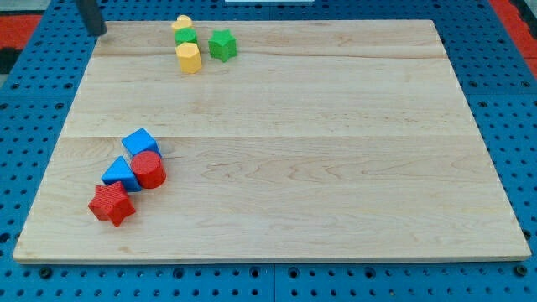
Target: Slide the yellow heart right and a bit down
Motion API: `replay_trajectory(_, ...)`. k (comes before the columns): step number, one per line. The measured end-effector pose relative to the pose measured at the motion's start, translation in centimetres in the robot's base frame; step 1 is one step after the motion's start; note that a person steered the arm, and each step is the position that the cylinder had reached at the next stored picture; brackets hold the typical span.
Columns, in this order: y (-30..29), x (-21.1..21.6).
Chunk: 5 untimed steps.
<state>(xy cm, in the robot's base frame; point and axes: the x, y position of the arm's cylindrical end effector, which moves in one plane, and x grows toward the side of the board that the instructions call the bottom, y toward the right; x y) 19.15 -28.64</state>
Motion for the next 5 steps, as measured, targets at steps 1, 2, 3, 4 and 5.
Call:
replay_trajectory(1,0.1,0.1)
replay_trajectory(2,0.8,0.0)
replay_trajectory(3,3.3,0.0)
replay_trajectory(4,12.5,0.0)
replay_trajectory(5,17.1,0.0)
